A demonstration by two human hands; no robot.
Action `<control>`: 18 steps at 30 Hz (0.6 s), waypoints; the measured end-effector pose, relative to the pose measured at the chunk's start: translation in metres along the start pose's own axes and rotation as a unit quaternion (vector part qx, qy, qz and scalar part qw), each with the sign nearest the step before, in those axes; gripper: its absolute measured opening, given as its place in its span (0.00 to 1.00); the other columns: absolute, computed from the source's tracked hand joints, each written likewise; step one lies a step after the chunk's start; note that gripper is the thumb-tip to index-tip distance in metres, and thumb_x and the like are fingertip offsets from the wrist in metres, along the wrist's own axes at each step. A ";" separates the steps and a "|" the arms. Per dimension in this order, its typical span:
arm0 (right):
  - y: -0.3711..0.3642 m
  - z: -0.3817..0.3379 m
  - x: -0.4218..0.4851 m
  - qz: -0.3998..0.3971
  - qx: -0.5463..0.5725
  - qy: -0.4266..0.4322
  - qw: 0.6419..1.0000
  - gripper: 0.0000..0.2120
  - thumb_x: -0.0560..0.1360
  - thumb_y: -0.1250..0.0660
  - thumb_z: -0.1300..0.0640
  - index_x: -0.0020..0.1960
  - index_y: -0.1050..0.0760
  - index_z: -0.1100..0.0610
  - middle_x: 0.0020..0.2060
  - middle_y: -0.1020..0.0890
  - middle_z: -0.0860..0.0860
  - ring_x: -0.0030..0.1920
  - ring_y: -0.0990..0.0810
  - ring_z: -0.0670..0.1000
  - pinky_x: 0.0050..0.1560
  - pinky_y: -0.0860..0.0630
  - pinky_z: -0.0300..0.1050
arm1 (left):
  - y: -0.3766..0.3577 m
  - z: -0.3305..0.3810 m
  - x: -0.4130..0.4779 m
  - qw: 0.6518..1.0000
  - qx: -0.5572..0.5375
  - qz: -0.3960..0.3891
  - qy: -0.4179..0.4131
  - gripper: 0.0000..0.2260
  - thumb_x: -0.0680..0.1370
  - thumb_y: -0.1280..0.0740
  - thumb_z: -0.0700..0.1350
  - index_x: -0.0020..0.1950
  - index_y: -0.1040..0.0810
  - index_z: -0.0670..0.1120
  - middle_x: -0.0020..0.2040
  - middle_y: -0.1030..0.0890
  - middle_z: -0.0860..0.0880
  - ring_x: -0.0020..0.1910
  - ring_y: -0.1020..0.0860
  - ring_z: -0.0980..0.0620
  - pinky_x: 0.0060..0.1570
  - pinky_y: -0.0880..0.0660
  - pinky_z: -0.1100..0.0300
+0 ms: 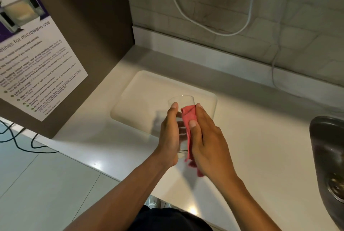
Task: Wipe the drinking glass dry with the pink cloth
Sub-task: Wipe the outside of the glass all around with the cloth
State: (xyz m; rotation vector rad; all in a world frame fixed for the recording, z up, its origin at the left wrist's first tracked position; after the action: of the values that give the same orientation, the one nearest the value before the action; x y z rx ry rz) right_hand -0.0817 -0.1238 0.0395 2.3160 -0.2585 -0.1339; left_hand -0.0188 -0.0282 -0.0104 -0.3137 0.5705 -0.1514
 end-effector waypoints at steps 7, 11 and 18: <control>0.008 -0.010 0.013 0.003 -0.022 0.036 0.999 0.27 0.85 0.54 0.39 0.83 0.49 0.42 0.81 0.42 0.41 0.74 0.32 0.52 0.73 0.34 0.46 | -0.004 -0.002 -0.004 0.999 -0.030 -0.011 0.007 0.31 0.81 0.43 0.69 0.68 0.17 0.48 0.62 0.13 0.38 0.64 0.17 0.37 0.67 0.22 0.39; 0.009 0.005 0.011 -0.031 0.030 -0.024 0.999 0.27 0.84 0.56 0.36 0.81 0.42 0.41 0.76 0.30 0.44 0.72 0.28 0.50 0.67 0.35 0.37 | 0.000 0.004 -0.004 0.999 -0.015 0.026 0.026 0.35 0.80 0.44 0.69 0.66 0.19 0.41 0.61 0.16 0.31 0.64 0.18 0.30 0.67 0.24 0.32; 0.005 -0.002 -0.001 -0.010 0.015 0.034 0.999 0.28 0.84 0.54 0.35 0.82 0.47 0.41 0.80 0.37 0.42 0.76 0.33 0.47 0.71 0.40 0.39 | -0.002 0.014 0.002 0.998 -0.047 0.036 0.021 0.33 0.83 0.45 0.68 0.66 0.18 0.43 0.62 0.14 0.34 0.66 0.18 0.33 0.69 0.24 0.35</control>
State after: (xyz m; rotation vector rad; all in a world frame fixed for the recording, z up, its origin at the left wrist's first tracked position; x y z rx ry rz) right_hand -0.0834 -0.1256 0.0441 2.3485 -0.2038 -0.0629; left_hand -0.0094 -0.0275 0.0003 -0.3811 0.6299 -0.0615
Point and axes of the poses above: each hand's wrist, its own x-axis towards the middle knuckle, its own y-axis out of the back of the hand, z = x × y, the point moved 2 cm from there along x, towards the middle knuckle
